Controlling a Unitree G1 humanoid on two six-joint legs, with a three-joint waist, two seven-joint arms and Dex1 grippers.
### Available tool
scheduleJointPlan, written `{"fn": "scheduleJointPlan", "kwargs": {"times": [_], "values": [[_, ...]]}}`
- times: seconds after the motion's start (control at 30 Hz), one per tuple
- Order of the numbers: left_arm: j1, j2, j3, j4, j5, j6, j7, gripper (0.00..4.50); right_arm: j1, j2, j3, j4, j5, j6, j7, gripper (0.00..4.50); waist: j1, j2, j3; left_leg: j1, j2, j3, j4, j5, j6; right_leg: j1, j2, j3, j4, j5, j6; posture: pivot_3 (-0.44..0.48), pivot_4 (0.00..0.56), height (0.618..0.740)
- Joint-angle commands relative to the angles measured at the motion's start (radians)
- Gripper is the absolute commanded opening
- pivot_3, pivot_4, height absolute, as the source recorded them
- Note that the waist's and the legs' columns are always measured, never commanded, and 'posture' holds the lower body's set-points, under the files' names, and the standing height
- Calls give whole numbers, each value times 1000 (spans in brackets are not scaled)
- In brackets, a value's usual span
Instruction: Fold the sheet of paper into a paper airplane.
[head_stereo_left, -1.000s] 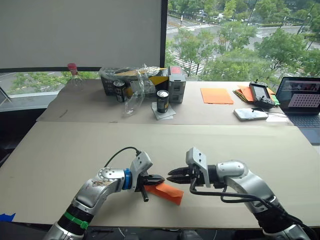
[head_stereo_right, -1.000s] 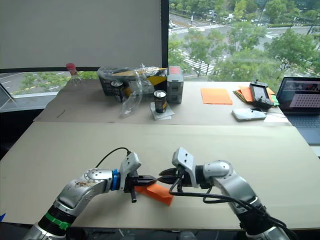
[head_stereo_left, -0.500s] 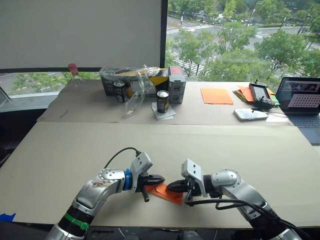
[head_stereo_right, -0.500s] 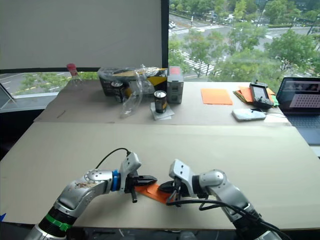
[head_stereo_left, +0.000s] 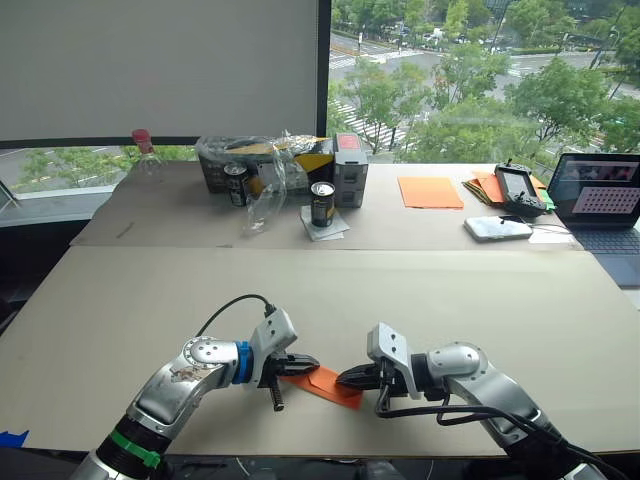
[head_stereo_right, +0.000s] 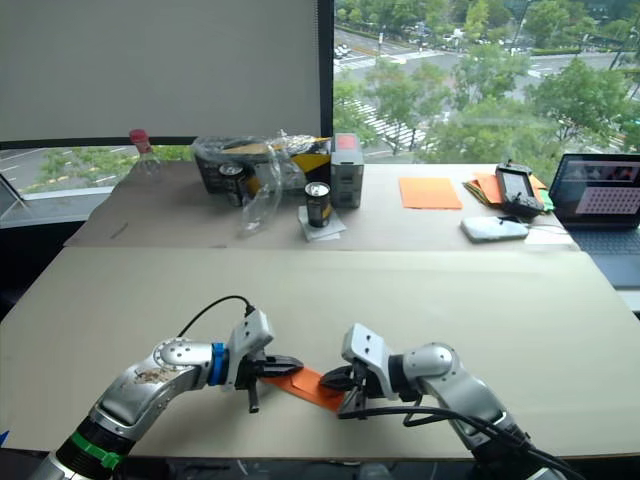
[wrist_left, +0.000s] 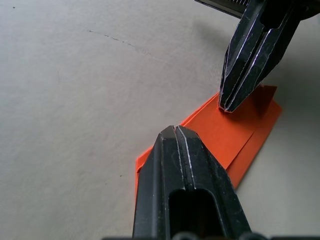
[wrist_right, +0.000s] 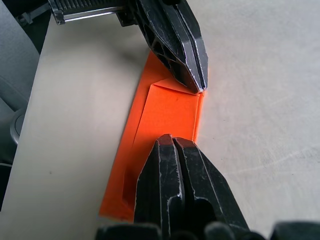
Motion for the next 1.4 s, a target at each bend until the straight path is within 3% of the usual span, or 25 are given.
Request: {"fn": "scheduleJointPlan", "kwargs": {"times": [0.03, 0.23, 0.47, 0.67, 0.93, 1.2, 1.4], "values": [[32, 12, -44, 57, 46, 30, -2, 0, 92, -91, -38, 14, -6, 57, 12, 26, 6, 0, 0, 0, 0, 0, 0, 0, 0, 0, 0, 0, -1, 0, 0, 0, 150, 730], [20, -1, -49, 76, 48, 25, -5, 0, 185, -166, -111, -54, 29, 45, 16, 26, 21, -1, -1, 0, -1, 0, -1, 0, 0, 0, -1, 0, -2, 0, 0, 0, 150, 730], [4, -12, -60, 93, 56, 13, -17, 0, 102, -112, -199, -155, 117, 49, -25, 26, 23, -1, -1, -1, -1, 1, 0, 0, 0, 0, -1, 0, -2, 0, 1, 0, 150, 730], [0, -11, -30, 82, 34, 33, -21, 0, 33, -58, -96, -185, 73, 100, -58, 26, 25, 0, 1, -1, 0, 0, -1, 0, 0, 0, 0, 0, -2, 0, 1, 0, 150, 730], [-3, -10, 54, 67, 8, 58, 10, 0, 65, -36, 10, -126, 14, 123, -76, 26, 21, 0, 2, -3, 0, 0, -1, 0, 0, -2, 0, 0, -2, 1, 1, 0, 150, 730], [-21, -70, 187, 19, -127, 114, 21, 0, 86, -48, 40, -73, -10, 83, -44, 26, 15, -1, 2, -2, 0, 0, -1, 0, 0, -1, 0, 0, -1, 0, 1, 0, 150, 730], [-7, -62, 93, -16, -61, 127, 42, 0, 75, -39, 47, -60, -28, 69, -54, 26, 10, -1, 2, -2, 0, 0, -1, 0, 0, -2, 0, 0, -2, 0, 1, 0, 150, 730]]}}
